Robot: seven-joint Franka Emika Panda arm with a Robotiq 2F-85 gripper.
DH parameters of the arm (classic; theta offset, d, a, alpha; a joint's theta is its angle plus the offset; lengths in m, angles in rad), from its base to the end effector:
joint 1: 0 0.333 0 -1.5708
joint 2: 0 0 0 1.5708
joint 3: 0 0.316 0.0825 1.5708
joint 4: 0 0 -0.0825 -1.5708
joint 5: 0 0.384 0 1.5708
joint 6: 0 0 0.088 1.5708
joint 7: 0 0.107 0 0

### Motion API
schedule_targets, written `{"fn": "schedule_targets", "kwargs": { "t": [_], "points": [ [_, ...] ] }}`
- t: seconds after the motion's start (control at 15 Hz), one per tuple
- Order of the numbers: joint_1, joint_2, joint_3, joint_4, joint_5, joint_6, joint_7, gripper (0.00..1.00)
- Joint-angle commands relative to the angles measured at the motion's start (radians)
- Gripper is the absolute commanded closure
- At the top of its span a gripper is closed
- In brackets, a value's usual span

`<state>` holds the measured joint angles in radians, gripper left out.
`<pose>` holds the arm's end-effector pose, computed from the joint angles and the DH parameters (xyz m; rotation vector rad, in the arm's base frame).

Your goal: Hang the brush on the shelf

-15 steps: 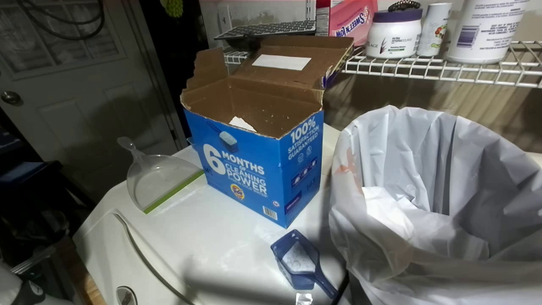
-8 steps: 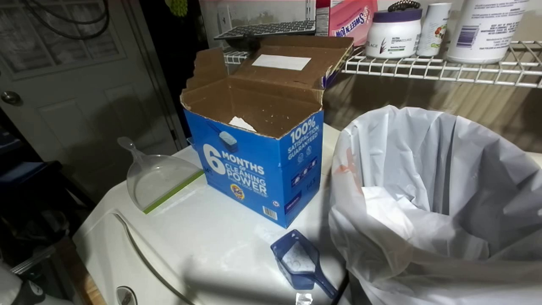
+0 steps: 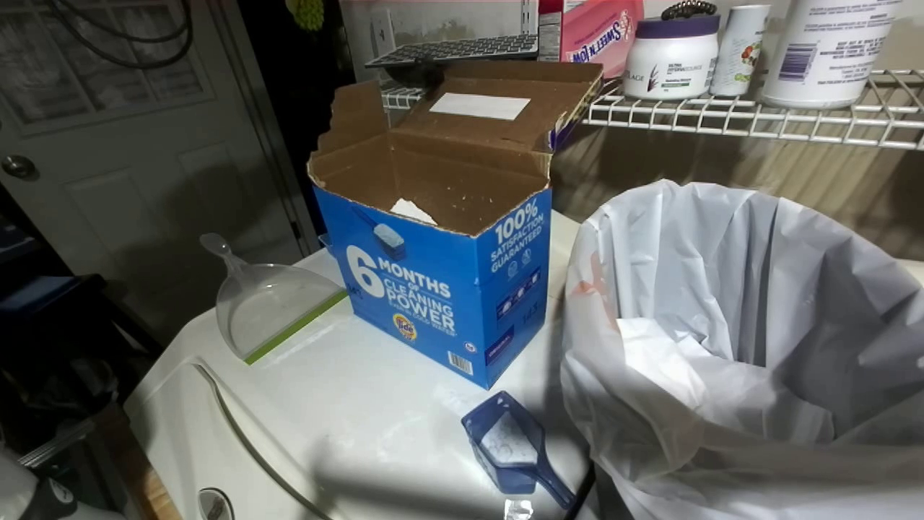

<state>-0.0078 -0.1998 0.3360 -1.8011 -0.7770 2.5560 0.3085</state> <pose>0.5074 0.2071 0.7283 2.2561 0.5702 1.4024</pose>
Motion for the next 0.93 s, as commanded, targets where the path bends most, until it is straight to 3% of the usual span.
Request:
{"fn": "schedule_targets", "kwargs": {
  "t": [0.0,0.87],
  "points": [
    [0.024,0.035,-0.022,0.046,-0.047,-0.011,0.033,0.97],
    [0.032,0.001,-0.052,0.007,-0.041,-0.002,0.037,0.97]
  ]
}}
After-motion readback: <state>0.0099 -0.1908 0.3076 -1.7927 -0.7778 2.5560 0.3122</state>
